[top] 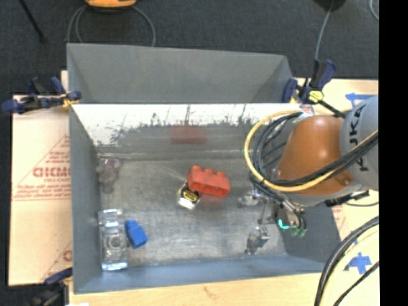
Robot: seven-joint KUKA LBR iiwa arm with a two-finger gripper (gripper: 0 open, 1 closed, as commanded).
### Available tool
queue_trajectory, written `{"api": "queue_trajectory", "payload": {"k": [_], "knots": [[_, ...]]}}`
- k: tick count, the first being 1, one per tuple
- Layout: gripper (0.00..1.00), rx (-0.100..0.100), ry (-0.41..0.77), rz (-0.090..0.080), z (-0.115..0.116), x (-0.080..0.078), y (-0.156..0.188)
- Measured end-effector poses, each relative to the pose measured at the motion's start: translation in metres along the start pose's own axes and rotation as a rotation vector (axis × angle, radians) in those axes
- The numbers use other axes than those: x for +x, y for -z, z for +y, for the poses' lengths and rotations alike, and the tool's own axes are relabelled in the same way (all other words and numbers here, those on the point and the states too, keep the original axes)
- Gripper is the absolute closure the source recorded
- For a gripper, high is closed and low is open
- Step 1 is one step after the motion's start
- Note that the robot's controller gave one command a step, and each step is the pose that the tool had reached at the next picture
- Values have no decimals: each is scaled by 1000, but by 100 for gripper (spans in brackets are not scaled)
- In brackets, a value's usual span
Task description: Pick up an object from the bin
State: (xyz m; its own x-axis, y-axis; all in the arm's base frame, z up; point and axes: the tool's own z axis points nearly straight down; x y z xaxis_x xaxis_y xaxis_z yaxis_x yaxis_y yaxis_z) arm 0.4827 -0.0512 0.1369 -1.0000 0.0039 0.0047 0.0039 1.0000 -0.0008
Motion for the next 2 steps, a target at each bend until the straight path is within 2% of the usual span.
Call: {"api": "queue_trajectory", "payload": {"k": [1, 2], "knots": [[0, -4, -104, -12, 58, -72, -10], [0, 0, -357, -10, 57, -79, -41]]}}
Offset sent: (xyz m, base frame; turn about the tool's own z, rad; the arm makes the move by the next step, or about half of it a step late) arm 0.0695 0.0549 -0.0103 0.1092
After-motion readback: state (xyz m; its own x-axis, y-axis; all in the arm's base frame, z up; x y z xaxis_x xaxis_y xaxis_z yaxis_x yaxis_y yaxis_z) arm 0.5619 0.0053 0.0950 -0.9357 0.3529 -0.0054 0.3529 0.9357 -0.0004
